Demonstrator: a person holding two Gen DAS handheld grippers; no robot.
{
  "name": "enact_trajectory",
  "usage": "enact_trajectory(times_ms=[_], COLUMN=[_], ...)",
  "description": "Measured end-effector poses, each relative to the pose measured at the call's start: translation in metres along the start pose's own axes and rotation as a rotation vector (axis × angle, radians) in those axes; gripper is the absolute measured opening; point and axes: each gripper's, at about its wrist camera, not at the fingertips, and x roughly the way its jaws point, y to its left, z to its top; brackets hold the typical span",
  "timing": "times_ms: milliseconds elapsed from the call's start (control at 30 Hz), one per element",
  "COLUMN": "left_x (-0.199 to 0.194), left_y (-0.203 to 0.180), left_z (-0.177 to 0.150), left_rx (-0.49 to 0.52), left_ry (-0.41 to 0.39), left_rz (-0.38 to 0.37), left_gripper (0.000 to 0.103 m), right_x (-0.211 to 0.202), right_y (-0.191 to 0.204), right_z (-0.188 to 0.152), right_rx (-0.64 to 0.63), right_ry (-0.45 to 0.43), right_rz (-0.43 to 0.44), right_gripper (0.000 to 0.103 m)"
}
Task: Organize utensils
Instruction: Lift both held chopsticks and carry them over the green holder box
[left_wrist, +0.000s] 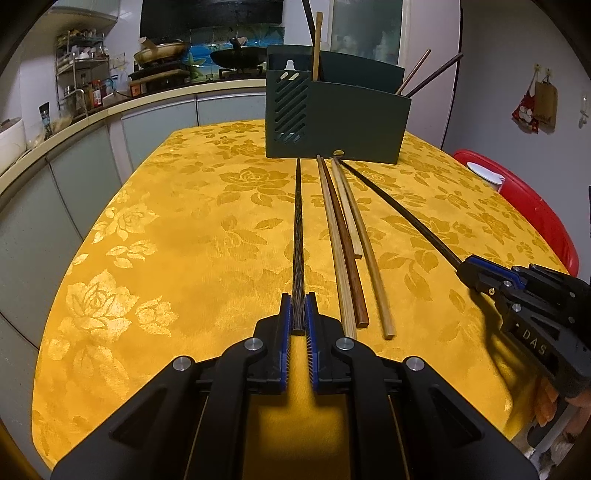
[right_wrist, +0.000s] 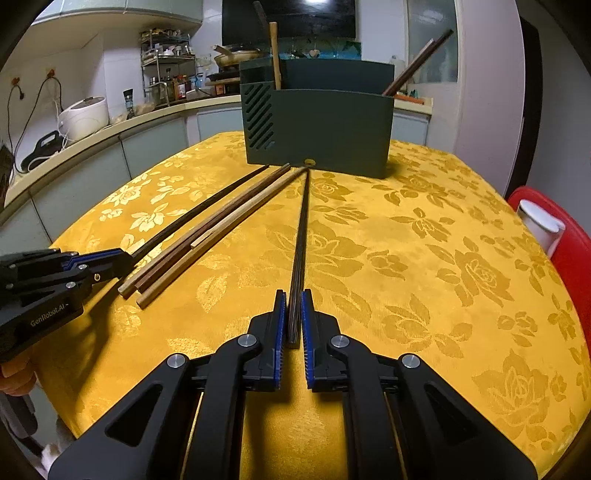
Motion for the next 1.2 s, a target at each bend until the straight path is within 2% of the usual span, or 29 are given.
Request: enact_trajectory(times_ms=[100, 233, 633, 833, 1200], left_x=[-0.003, -0.018, -0.094, -0.124, -0.148], left_y=[0.002, 0.008, 0.005, 0.002, -0.003], left_z=[0.001, 0.006, 0.054, 0.085, 0.125], left_rx=[0.005, 0.001, 0.051, 0.063, 0.092], left_ry=[-0.008, -0.043, -0.232, -0.302, -0.359], left_rz=[0.011, 0.024, 0.046, 0.021, -0.020], left_gripper=[0.007, 0.007, 0.007, 0.007, 0.007], right_x=[-0.002, -0.016, -0.098, -0.128, -0.141], right_y=[-0.005, -0.012, -0.041, -0.041, -0.049], right_z=[0.002, 0.009, 0.059, 0.084, 0.120], right_rx=[0.028, 0.054, 0.076, 0.064, 0.082], right_ry=[0.022, 0.001, -0.215, -0.304, -0.338], right_rz=[0.015, 0.023, 0.047, 0.082, 0.118], right_gripper=[0.008, 0.008, 0.008, 0.008, 0.008])
